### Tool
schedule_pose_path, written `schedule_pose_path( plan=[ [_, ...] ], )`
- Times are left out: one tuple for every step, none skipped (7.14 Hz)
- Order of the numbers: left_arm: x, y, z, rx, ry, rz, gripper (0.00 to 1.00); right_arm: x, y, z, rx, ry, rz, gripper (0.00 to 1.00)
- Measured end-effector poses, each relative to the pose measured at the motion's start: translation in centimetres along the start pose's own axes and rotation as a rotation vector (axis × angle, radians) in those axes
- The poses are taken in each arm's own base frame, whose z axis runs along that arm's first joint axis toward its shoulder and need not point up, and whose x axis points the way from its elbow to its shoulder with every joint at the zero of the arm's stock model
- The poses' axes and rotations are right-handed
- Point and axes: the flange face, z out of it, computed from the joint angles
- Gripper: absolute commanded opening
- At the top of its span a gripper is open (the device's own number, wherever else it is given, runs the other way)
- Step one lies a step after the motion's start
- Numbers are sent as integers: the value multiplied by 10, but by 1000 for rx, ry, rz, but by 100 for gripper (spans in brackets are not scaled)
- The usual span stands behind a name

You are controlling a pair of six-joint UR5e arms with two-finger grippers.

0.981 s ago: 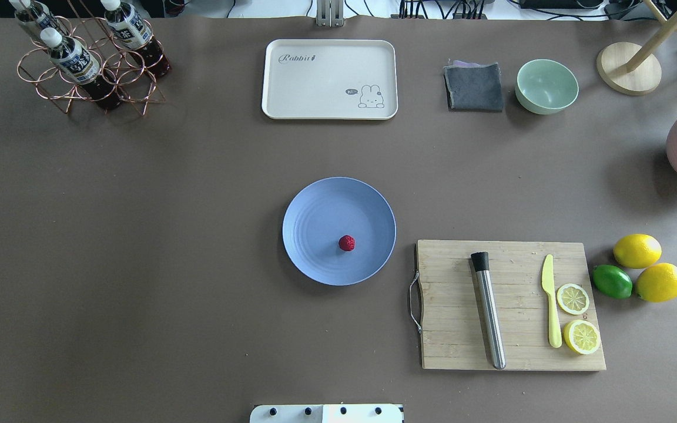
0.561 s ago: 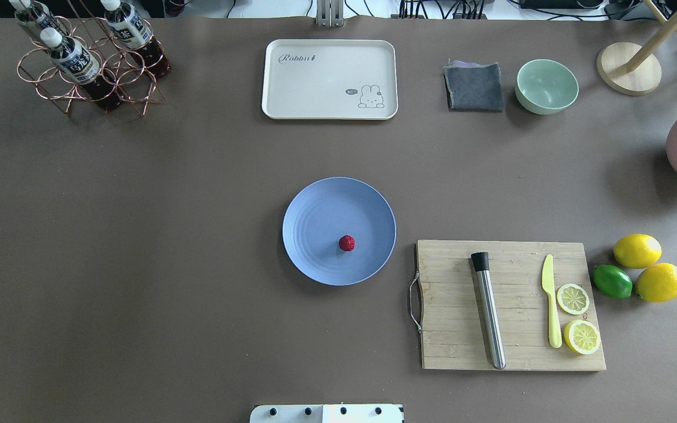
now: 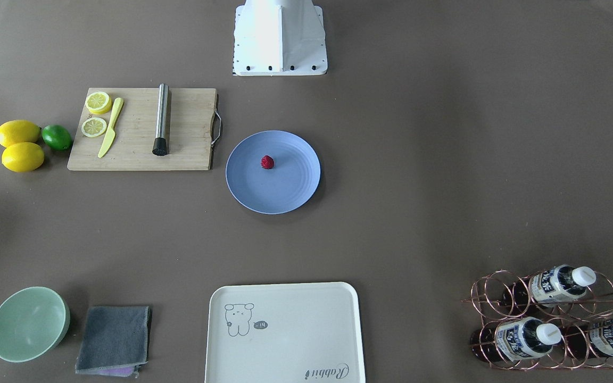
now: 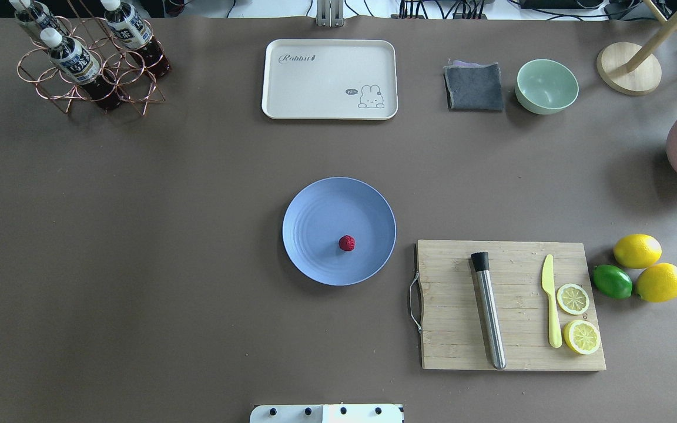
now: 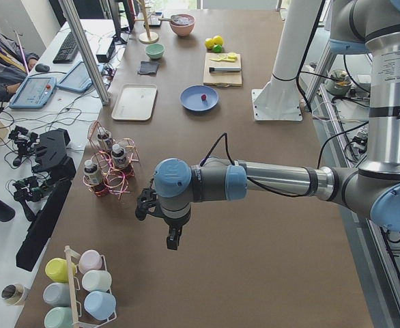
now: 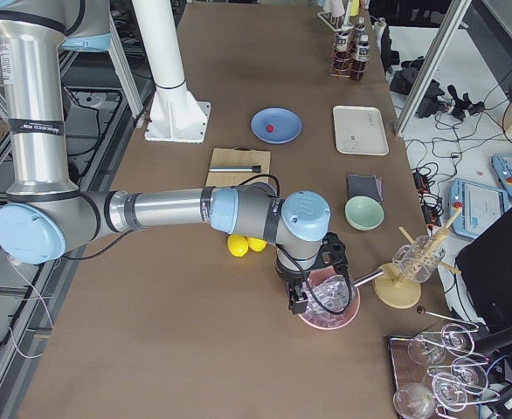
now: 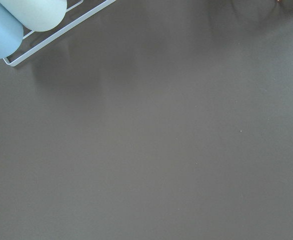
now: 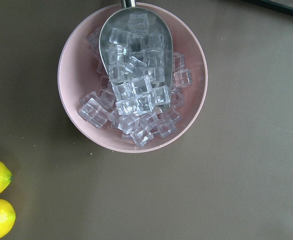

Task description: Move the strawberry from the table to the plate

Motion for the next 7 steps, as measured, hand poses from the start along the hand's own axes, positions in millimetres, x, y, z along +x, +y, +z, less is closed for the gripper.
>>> schedule_pose_path(
  plan=[
    [4, -1, -3, 7, 1, 7, 97, -1, 3, 0, -2, 5, 3, 100],
    [9, 4, -7, 12, -1, 13, 97, -5, 4, -3, 0, 10, 2, 100],
    [14, 14, -9, 15, -4, 19, 97, -6, 7, -3, -1, 12, 3, 100],
    [15, 23, -8, 13, -4, 18, 97, -7, 11, -2, -4, 13, 4, 100],
    [14, 26, -5, 8, -4, 15, 97, -8, 14, -1, -4, 15, 3, 100],
    [10, 29, -2, 0, -3, 10, 97, -9, 16, -1, -4, 16, 2, 100],
    [6, 30, 2, -9, -9, 4, 97, -9, 16, -2, -3, 18, 1, 100]
  ],
)
